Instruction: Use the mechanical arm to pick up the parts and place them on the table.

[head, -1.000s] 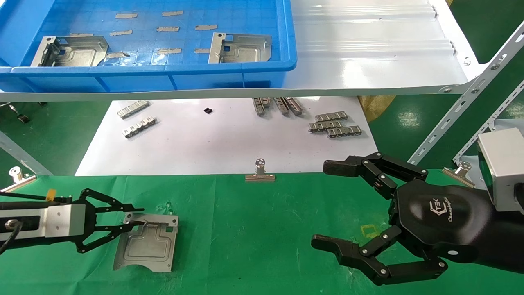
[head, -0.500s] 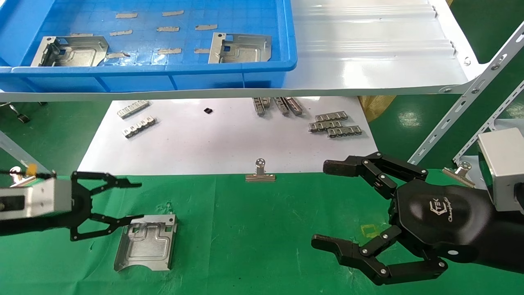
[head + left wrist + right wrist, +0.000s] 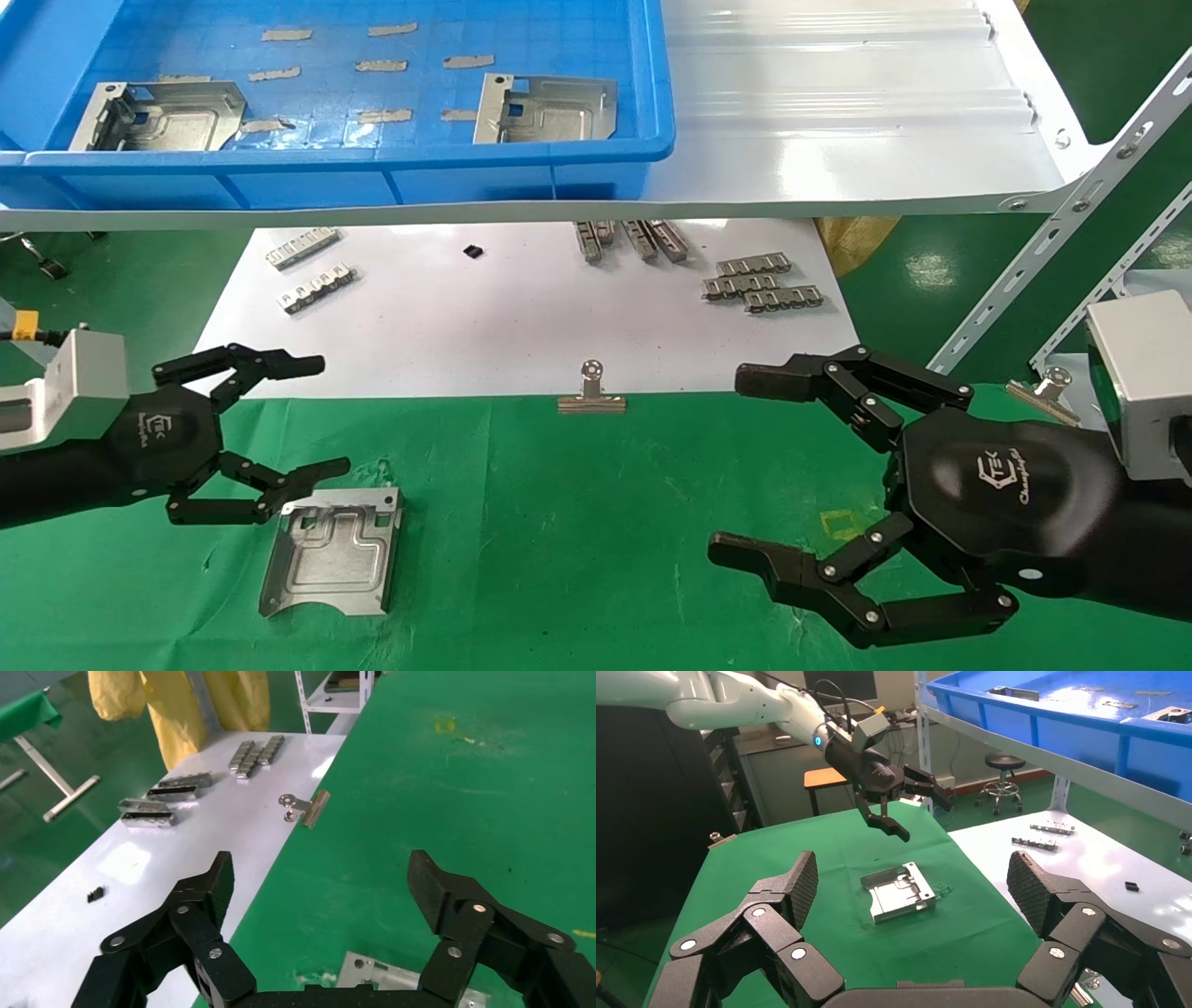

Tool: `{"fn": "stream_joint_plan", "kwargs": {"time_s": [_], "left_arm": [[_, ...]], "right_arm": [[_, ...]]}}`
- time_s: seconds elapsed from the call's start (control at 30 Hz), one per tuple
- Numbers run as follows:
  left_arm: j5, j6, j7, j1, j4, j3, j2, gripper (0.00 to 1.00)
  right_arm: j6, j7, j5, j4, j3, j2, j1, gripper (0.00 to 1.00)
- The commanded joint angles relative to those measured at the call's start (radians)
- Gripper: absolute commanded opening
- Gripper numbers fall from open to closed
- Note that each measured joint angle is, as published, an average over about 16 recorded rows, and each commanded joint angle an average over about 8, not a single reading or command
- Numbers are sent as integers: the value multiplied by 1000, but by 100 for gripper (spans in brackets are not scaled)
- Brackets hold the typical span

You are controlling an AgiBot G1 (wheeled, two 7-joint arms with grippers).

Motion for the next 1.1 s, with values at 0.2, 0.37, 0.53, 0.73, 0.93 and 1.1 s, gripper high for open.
{"fn": "stream_joint_plan", "kwargs": {"time_s": [0.2, 0.37, 0.53, 0.73, 0.93, 1.1], "left_arm": [[-3, -6, -30, 20, -47, -23, -6, 100], [-10, -15, -85, 55, -126, -62, -14, 100], [-17, -24, -142, 90, -206, -103, -23, 100], [-25, -35, -211, 133, -302, -151, -33, 100], [-33, -46, -279, 175, -398, -200, -43, 100], [-40, -55, -335, 210, -478, -240, -52, 100]], "right_arm": [[0, 0, 0, 0, 0, 0, 0, 100], [0, 0, 0, 0, 0, 0, 0, 100], [0, 0, 0, 0, 0, 0, 0, 100], [0, 0, 0, 0, 0, 0, 0, 100], [0, 0, 0, 0, 0, 0, 0, 100], [0, 0, 0, 0, 0, 0, 0, 100]]}}
